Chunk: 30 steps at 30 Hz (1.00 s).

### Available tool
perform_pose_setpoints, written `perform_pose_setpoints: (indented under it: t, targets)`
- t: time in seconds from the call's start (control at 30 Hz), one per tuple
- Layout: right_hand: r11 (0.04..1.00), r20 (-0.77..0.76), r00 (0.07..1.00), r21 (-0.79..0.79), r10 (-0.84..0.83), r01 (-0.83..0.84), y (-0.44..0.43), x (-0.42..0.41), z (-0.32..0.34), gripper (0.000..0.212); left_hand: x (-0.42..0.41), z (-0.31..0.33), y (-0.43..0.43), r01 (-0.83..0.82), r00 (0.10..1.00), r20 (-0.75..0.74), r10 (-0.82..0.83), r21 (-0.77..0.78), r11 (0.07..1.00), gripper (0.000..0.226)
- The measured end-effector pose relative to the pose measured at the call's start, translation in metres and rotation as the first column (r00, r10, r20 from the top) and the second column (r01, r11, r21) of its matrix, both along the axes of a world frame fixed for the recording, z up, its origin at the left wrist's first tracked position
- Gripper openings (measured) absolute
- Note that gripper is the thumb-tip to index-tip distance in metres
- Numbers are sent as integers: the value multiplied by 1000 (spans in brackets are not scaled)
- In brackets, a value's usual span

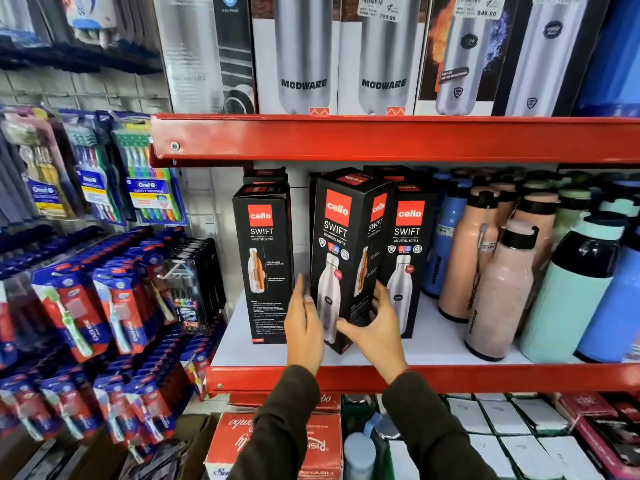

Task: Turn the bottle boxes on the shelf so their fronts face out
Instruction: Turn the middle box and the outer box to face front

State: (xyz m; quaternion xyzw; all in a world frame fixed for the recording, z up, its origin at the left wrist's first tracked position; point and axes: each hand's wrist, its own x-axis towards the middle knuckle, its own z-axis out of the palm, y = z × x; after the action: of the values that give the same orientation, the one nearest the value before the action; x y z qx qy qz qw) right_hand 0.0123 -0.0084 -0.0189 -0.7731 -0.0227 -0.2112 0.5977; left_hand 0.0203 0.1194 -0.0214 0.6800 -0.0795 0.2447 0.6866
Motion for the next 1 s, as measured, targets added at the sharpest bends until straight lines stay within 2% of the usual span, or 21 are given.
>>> perform_pose_setpoints:
  t: [0.07, 0.17, 0.33, 0.5, 0.7, 1.0]
  targets:
    - [999, 10, 999, -37, 36, -36, 0, 0, 2, 87, 5, 0, 1, 37, 998, -45, -36, 26, 999, 44]
    - [994, -2, 996, -72, 86, -86, 2, -2, 2, 96, 9, -5, 4, -11, 998, -55, 14, 52, 999, 38]
    - [983, -6, 995, -155, 100, -100, 4, 4, -3, 84, 8, -12, 6, -70, 997, -22, 72, 85, 994, 32]
    - [970, -28, 995, -223, 95, -99, 6, 14, -8, 81, 12, -15, 3, -81, 995, -45, 86, 103, 991, 39]
    - [960, -26, 999, -280, 23, -30, 11, 22, -11, 73, 16, -12, -1, -128, 988, -71, 139, 151, 980, 41]
    - [968, 59, 989, -205, -137, 146, 12, 22, -20, 55, 12, -13, -3, -156, 983, -68, 173, 201, 967, 45]
